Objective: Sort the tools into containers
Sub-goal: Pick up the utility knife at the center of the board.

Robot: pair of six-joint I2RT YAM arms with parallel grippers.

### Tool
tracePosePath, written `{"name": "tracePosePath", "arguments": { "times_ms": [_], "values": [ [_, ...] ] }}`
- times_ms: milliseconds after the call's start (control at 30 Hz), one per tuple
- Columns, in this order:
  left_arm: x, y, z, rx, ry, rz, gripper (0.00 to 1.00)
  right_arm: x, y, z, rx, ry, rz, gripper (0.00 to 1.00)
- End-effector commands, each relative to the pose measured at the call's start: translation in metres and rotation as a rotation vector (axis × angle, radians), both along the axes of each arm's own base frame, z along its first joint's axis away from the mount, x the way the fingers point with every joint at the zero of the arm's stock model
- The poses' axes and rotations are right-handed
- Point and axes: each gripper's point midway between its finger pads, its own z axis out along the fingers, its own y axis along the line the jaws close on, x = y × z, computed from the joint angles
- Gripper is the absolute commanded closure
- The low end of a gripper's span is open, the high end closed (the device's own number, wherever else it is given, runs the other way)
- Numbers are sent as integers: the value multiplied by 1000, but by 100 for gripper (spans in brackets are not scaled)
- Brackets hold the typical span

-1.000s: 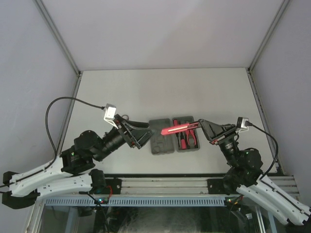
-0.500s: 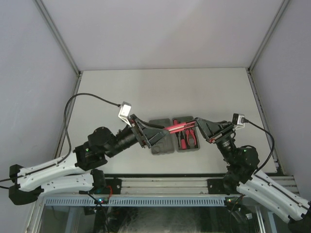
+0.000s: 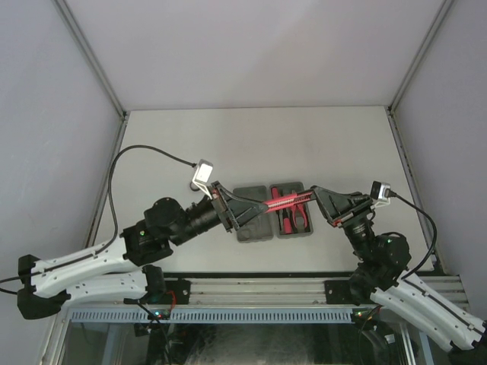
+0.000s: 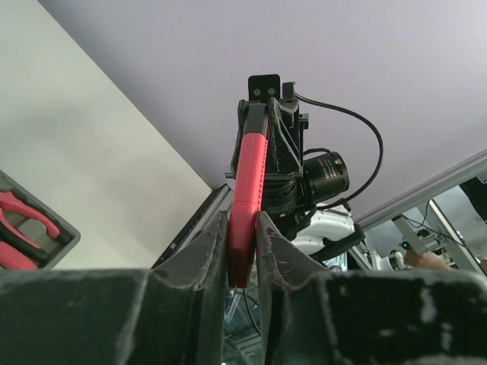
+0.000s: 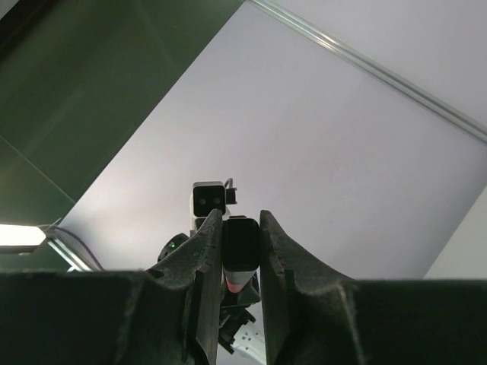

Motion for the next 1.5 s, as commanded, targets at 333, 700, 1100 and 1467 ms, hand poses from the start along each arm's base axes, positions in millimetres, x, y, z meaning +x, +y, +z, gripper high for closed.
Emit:
{"name": "tracePosePath", "arguments": {
  "times_ms": [333,700,1100,1467],
  "values": [
    [-5,-1,23,-47,-7,-28,100,-2,-3,-10,-59,-28,-39,89],
    [3,8,14,22,-26,29,100,-3,-17,-27,-139,-8,-107,49],
    [25,31,-37,268,26,105,100,3,-39,-50,-512,-39,-302,47],
    [31,38,-73,428,62,89,100,-6,2,-74,-977,-476,-226,49]
  ]
}}
